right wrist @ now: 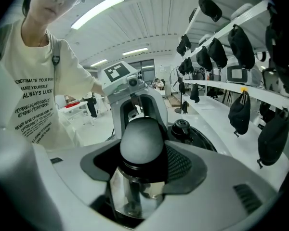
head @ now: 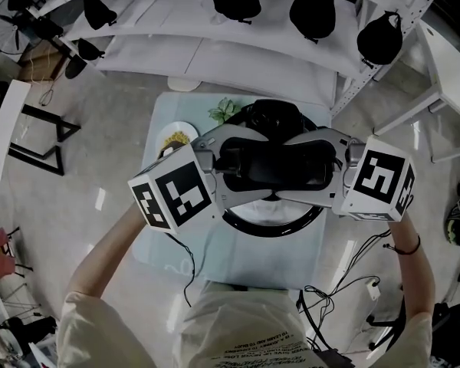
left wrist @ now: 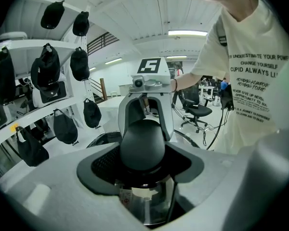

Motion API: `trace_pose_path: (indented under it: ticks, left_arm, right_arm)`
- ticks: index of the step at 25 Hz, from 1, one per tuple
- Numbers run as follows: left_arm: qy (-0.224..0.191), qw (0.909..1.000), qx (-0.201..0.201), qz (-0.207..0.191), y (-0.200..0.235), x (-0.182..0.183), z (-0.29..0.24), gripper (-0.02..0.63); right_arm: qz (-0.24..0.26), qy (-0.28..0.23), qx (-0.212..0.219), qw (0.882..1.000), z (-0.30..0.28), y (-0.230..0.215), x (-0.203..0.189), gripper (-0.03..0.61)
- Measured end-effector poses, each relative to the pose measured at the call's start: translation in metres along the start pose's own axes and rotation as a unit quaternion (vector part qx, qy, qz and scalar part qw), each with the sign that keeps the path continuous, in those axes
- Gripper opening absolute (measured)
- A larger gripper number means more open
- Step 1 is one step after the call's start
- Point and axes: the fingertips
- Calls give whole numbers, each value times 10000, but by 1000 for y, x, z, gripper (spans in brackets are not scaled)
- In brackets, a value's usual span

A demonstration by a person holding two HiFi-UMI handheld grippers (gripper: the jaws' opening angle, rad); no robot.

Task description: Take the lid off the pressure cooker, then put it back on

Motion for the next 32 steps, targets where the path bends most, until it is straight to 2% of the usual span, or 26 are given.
trace_pose_path:
  ticks: [16,27,32]
  left_arm:
    - [188,9988,444,16,-60,-4,47,285]
    - [310,9971,649,264,-76,-13,52,285]
    - [329,9960,741,370,-112,-30,94,285]
  right_arm:
    - [366,88,190,9991,-30,69,18,275]
    - [448,115,486,9977,-41,82,13,275]
    - [434,205,607,9970,-78,123,30,275]
Point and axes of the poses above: the fingertips, and each gripper's own axes: z backward along the fingers, y to its left, x out of its top, and after that the axes turned 7 degrees about x, right-handed
